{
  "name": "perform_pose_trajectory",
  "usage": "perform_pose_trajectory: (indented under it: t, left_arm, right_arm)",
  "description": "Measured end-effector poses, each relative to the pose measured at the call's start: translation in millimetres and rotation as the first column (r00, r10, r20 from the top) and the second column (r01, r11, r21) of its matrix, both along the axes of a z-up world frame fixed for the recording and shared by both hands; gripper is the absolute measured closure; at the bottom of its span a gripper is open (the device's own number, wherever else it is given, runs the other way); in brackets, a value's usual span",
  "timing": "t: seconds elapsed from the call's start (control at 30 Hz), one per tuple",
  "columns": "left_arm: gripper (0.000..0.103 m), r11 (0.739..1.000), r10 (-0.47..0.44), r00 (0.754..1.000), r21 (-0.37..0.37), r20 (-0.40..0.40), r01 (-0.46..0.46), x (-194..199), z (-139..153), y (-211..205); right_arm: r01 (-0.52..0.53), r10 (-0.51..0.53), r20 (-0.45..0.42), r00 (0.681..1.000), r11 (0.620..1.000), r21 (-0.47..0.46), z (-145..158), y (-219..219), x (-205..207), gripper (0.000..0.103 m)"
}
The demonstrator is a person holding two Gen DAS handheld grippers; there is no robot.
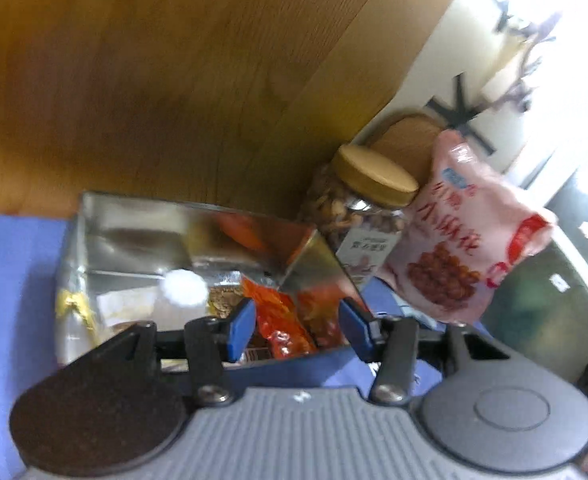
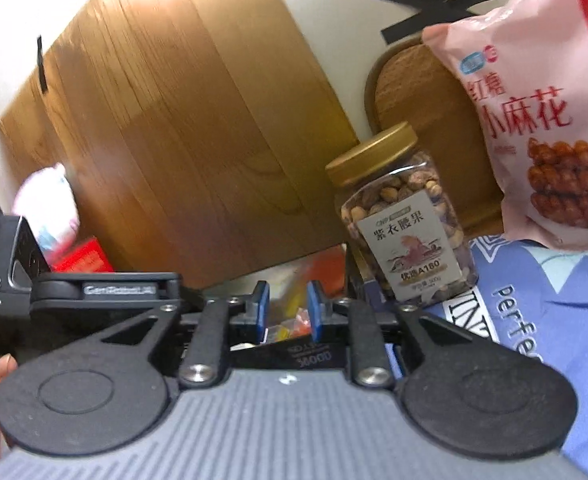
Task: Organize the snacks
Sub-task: 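Carry the red pack over the black tin and release it, then grasp the green pastry pack with the left gripper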
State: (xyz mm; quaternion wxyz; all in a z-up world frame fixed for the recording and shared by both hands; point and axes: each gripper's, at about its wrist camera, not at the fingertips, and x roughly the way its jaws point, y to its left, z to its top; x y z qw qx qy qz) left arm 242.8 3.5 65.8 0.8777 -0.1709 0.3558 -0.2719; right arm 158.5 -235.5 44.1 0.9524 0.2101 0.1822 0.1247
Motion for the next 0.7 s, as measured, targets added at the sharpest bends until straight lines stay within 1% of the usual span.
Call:
perform_pose_trajectory:
  t: [0.1, 0.17, 0.2, 0.23, 0.27, 0.3, 0.37, 0.47, 0.53, 0.57, 0.63, 0.7]
  left_arm:
    - [0.054, 1.000, 0.020, 0.999, -0.016, 0.038, -0.020, -22, 7, 27]
    - [0.054, 0.999, 0.052, 0.998, -0.005, 0.024, -0.052, -34, 3, 43]
    - [0.054, 0.998, 0.065, 0.998, 0.007, 0.008, -0.065, -38, -1, 52]
    - [0.054, 0.997, 0.079, 0.997, 0.018, -0.016, -0.078, -41, -7, 59]
    - [0.054, 0.996, 0.091, 0.995, 0.025, -0.049, -0.089, -43, -16, 66]
    - [0.054, 0.995, 0.098, 0.992, 0.024, -0.080, -0.097, -43, -24, 71]
    - [0.054, 0.993, 0.118, 0.984, 0.009, -0.131, -0.118, -44, -38, 83]
    - [0.054, 0.989, 0.141, 0.972, -0.027, -0.186, -0.148, -42, -54, 96]
    - [0.054, 0.988, 0.124, 0.968, -0.058, -0.216, -0.140, -39, -63, 97]
    - [0.054, 0.989, 0.111, 0.968, -0.066, -0.224, -0.129, -37, -66, 96]
    - [0.054, 0.991, 0.114, 0.970, -0.049, -0.213, -0.127, -36, -69, 91]
    - [0.058, 0.990, 0.110, 0.971, -0.062, -0.214, -0.125, -35, -72, 89]
  right_arm:
    - [-0.040, 0.041, -0.019, 0.999, 0.999, 0.036, 1, -2, -20, 0.077]
    - [-0.113, 0.115, -0.055, 0.992, 0.993, 0.036, -4, 3, -27, 0.074]
    - [-0.151, 0.152, -0.078, 0.985, 0.988, 0.022, -5, 10, -28, 0.072]
    - [-0.193, 0.192, -0.104, 0.976, 0.981, 0.001, -8, 16, -28, 0.065]
    - [-0.231, 0.227, -0.132, 0.965, 0.973, -0.019, -10, 24, -27, 0.062]
    - [-0.266, 0.258, -0.160, 0.953, 0.964, -0.029, -13, 32, -25, 0.060]
    - [-0.318, 0.309, -0.220, 0.925, 0.948, -0.005, -19, 45, -18, 0.060]
    - [-0.342, 0.341, -0.293, 0.893, 0.938, 0.050, -27, 59, -4, 0.060]
    - [-0.334, 0.330, -0.331, 0.884, 0.941, 0.048, -32, 65, 5, 0.060]
    - [-0.327, 0.322, -0.350, 0.880, 0.944, 0.047, -36, 68, 10, 0.060]
    - [-0.320, 0.319, -0.389, 0.864, 0.945, 0.066, -43, 72, 19, 0.060]
    - [-0.317, 0.326, -0.413, 0.851, 0.944, 0.091, -50, 77, 26, 0.060]
